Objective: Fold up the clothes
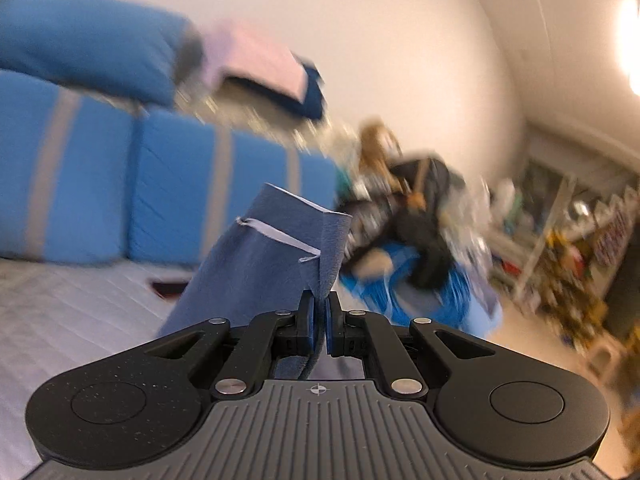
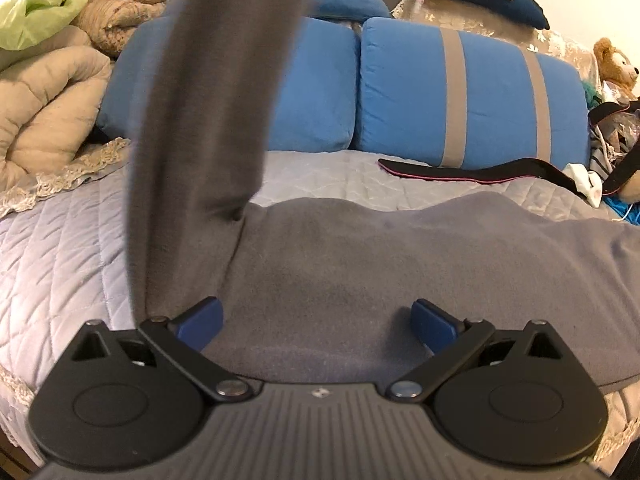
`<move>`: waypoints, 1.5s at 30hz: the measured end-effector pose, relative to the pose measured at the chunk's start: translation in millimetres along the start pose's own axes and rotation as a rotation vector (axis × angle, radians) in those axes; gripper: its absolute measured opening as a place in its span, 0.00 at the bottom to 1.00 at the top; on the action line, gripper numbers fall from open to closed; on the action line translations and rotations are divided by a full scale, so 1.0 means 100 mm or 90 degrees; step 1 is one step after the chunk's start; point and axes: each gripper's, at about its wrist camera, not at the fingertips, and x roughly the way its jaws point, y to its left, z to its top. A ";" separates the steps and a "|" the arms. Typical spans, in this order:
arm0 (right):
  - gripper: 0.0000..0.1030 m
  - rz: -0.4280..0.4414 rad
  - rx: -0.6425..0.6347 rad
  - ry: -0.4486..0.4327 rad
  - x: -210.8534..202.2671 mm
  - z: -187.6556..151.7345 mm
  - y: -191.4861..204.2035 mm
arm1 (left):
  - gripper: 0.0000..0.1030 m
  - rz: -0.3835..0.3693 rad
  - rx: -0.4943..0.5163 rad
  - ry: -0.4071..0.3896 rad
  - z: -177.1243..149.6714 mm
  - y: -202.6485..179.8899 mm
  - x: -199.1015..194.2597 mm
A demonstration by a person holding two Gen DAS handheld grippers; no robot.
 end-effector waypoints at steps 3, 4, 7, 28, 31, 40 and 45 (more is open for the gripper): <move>1.00 0.009 -0.001 0.005 -0.01 0.02 -0.02 | 0.25 -0.027 0.000 0.034 -0.04 -0.09 0.41; 1.00 0.016 -0.003 0.008 -0.02 0.03 -0.04 | 0.31 -0.033 0.000 0.032 -0.05 -0.09 0.47; 1.00 0.040 -0.005 0.013 -0.05 0.04 -0.14 | 0.59 -0.026 -0.003 0.022 -0.07 -0.09 0.58; 1.00 0.153 -0.002 0.036 -0.37 -0.09 -1.04 | 0.74 0.089 -0.097 0.115 -0.86 0.93 0.11; 1.00 0.183 0.097 0.052 -0.40 -0.03 -1.35 | 0.74 0.068 -0.111 0.124 -0.96 0.98 0.06; 1.00 0.223 0.333 0.033 -0.39 0.07 -2.18 | 0.74 0.067 -0.126 0.135 -1.15 1.01 0.08; 1.00 0.201 0.495 0.070 -0.21 0.00 -2.52 | 0.74 0.066 -0.135 0.131 -1.19 1.00 0.08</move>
